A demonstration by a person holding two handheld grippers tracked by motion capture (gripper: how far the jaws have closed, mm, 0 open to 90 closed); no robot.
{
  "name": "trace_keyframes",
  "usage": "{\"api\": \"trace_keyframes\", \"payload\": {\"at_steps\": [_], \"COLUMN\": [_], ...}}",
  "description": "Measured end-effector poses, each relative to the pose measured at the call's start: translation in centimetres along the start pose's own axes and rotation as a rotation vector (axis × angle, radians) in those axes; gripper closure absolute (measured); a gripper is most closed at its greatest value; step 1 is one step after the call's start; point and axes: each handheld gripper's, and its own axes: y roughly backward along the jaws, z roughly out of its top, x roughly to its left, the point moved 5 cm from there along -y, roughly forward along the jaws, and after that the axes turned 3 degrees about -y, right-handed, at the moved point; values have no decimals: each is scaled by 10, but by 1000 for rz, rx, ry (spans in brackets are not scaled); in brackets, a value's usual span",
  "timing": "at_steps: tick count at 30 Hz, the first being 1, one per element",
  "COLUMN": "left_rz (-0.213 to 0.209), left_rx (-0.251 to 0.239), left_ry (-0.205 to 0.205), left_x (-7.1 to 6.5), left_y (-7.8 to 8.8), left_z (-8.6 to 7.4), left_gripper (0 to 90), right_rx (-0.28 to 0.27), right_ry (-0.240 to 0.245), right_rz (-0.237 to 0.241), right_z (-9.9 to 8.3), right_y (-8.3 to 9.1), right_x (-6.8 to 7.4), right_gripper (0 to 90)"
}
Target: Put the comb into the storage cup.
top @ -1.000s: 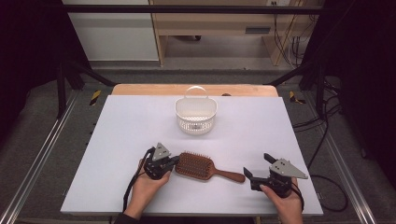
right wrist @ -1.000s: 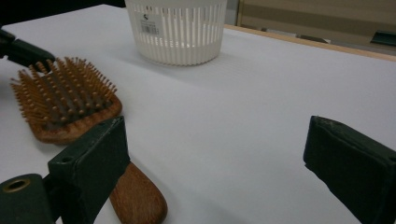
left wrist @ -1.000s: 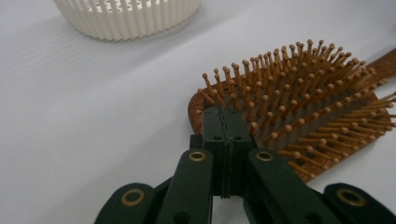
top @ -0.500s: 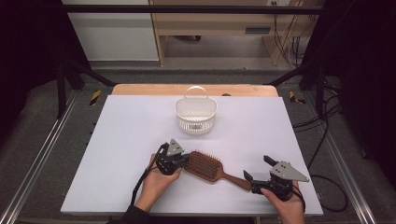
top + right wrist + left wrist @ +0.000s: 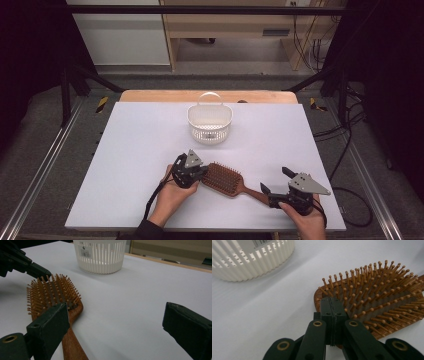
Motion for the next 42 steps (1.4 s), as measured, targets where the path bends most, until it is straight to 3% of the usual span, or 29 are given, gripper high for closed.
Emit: {"api": "trace_keyframes", "payload": {"at_steps": [20, 25, 30, 33, 38, 42], "left_rz": [-6, 37, 97, 139, 233, 276], "left_rx": [-12, -47, -139, -180, -246, -256], "left_ry": [-18, -23, -17, 3, 5, 75], "left_x": [-9, -5, 5, 14, 25, 39], "left_y": [-9, -3, 23, 44, 88, 118], "left_z": [7, 7, 3, -8, -44, -73], "left_gripper": [898, 899, 899, 899, 899, 899], "right_rx": [-11, -16, -1, 24, 106, 161], "right_ry": [-2, -3, 18, 59, 94, 115], "right_rz": [5, 5, 19, 35, 62, 87], "right_z": [1, 2, 7, 13, 21, 24], "right_y": [3, 4, 2, 3, 1, -3], "right_x": [0, 1, 4, 8, 10, 14], "right_gripper": [71, 72, 76, 81, 92, 104]}}
